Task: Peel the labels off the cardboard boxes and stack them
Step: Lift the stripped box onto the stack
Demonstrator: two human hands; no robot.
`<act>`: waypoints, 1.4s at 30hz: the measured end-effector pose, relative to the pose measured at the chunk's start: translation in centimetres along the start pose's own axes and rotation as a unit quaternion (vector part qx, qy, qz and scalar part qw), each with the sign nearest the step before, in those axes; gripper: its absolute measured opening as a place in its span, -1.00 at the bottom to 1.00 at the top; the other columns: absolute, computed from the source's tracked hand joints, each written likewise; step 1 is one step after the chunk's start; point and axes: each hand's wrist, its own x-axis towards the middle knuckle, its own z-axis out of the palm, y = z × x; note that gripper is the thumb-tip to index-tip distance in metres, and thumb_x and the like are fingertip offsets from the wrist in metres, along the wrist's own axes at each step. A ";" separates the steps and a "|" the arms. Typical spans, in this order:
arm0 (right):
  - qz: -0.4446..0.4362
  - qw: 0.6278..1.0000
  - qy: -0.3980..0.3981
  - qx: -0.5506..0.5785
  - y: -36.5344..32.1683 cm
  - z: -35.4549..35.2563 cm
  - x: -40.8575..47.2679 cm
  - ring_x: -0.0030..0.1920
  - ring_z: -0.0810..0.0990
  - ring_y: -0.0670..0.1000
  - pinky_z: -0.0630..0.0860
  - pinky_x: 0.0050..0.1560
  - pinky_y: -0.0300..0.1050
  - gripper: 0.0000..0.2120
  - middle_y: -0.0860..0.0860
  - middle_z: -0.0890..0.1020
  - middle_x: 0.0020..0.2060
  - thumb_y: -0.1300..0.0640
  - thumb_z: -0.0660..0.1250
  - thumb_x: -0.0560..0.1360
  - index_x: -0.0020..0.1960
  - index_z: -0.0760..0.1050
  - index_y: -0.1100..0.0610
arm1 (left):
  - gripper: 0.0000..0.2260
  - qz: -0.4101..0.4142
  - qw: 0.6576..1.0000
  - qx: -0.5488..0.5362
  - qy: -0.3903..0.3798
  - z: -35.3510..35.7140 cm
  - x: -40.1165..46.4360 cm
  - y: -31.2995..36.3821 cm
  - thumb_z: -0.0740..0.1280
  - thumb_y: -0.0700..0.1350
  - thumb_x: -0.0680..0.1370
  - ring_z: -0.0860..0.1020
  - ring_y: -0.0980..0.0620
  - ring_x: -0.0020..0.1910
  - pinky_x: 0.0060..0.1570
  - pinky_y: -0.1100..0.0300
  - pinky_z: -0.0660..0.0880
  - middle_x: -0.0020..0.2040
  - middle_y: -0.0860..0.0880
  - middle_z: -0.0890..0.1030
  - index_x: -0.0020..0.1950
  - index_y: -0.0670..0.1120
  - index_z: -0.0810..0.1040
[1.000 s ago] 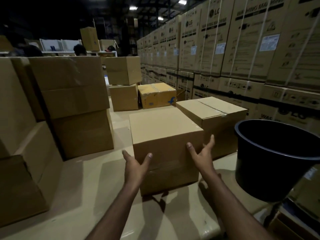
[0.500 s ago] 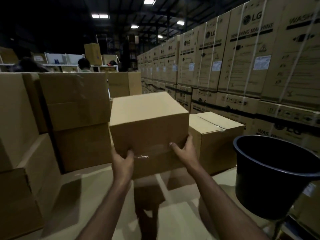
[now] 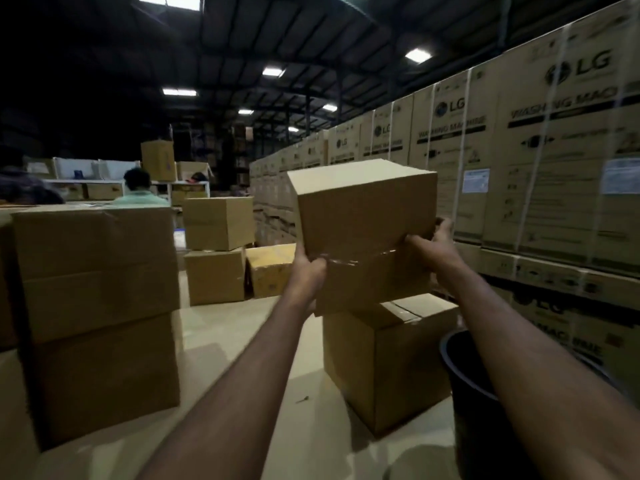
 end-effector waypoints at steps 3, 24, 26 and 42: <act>0.009 1.000 -0.005 -0.024 1.5 -0.3 0.8 0.30 0.44 0.15 0.44 0.33 0.20 -0.28 0.07 0.39 0.36 0.06 0.41 0.53 0.50 0.02 -0.02 | -0.54 -0.025 0.999 -0.022 0.018 0.8 -0.6 -2.1 0.23 -0.12 0.67 0.56 -0.10 0.24 0.19 -0.09 0.57 0.37 -0.05 0.53 0.55 0.11 0.26; 0.080 0.995 0.025 -0.052 8.4 -1.0 3.8 0.24 0.53 0.14 0.55 0.18 0.04 -0.51 0.15 0.51 0.31 0.15 0.34 0.58 0.47 0.32 0.18 | -0.39 0.026 0.992 0.107 0.060 4.4 -0.3 -7.5 0.26 -0.13 0.65 0.28 -0.10 0.53 0.46 -0.07 0.34 0.58 -0.09 0.25 0.64 -0.04 0.04; 0.077 0.995 0.019 -0.065 8.3 -0.7 4.1 0.25 0.53 0.13 0.55 0.19 0.07 -0.52 0.13 0.51 0.31 0.21 0.34 0.58 0.47 0.32 0.15 | -0.43 0.035 0.992 0.101 0.060 4.5 -0.2 -7.3 0.24 -0.14 0.66 0.28 -0.08 0.53 0.45 -0.04 0.34 0.57 -0.08 0.26 0.63 -0.04 0.09; 0.121 0.989 -0.054 -0.063 9.9 -0.6 3.2 0.45 0.34 0.15 0.39 0.41 0.10 -0.24 0.12 0.32 0.49 0.27 0.38 0.54 0.60 0.04 0.07 | -0.48 0.013 0.995 0.087 0.049 4.4 -2.1 -8.3 0.23 -0.19 0.65 0.39 -0.10 0.45 0.33 -0.07 0.47 0.52 -0.11 0.35 0.59 0.03 0.17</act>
